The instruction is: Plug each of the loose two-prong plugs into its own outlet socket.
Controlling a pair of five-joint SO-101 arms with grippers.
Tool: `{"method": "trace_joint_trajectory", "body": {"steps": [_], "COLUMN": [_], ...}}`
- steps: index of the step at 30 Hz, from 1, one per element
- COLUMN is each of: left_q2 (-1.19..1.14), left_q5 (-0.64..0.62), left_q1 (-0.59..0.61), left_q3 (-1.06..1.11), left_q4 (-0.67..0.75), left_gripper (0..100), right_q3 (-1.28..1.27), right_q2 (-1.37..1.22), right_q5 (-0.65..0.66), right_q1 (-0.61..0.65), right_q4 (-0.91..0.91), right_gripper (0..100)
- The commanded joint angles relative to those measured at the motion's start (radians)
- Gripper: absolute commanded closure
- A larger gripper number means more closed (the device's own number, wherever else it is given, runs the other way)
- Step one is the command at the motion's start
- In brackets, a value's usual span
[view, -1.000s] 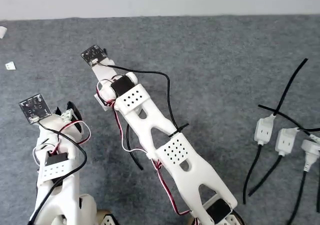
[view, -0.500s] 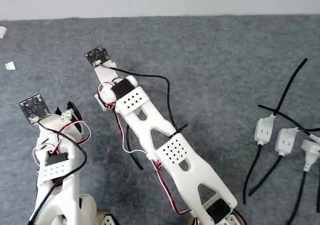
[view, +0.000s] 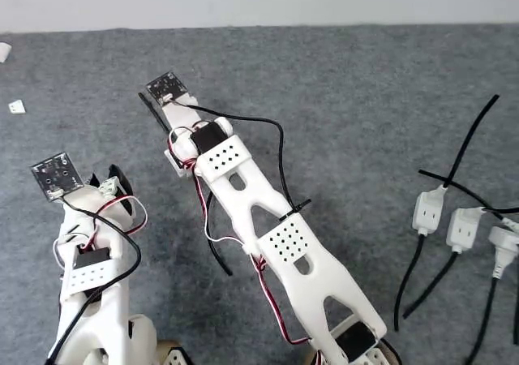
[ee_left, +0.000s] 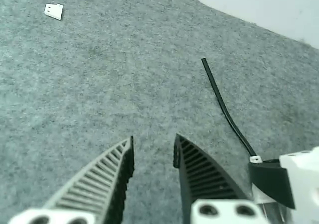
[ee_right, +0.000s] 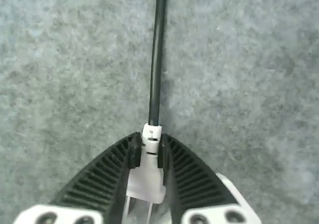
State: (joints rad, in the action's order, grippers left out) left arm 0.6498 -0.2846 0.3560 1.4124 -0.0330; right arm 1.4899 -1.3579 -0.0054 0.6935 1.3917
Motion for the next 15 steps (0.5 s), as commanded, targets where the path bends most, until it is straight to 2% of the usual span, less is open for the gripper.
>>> {"method": "trace_joint_trajectory", "body": {"steps": [1,6,11,15], "left_q2": [0.023,0.023,0.023,0.023], "left_q5": [-0.005,-0.005,-0.005,-0.005], "left_q1": [0.006,0.006,0.006,0.006], "left_q3": [-0.025,-0.025,-0.025,-0.025], "left_q4": [-0.009,-0.009,-0.009,-0.009], "left_gripper": [88,88,88,88], "right_q3": [0.061,0.063,0.103,0.104], "right_q2": [0.027,0.027,0.019,0.019], "right_q5": [0.014,0.015,0.023,0.026], "right_q1": [-0.004,0.036,0.033,0.033], "right_q4": [0.071,0.173,0.147,0.102], "right_gripper": [99.1,99.1,98.7,90.1]}}
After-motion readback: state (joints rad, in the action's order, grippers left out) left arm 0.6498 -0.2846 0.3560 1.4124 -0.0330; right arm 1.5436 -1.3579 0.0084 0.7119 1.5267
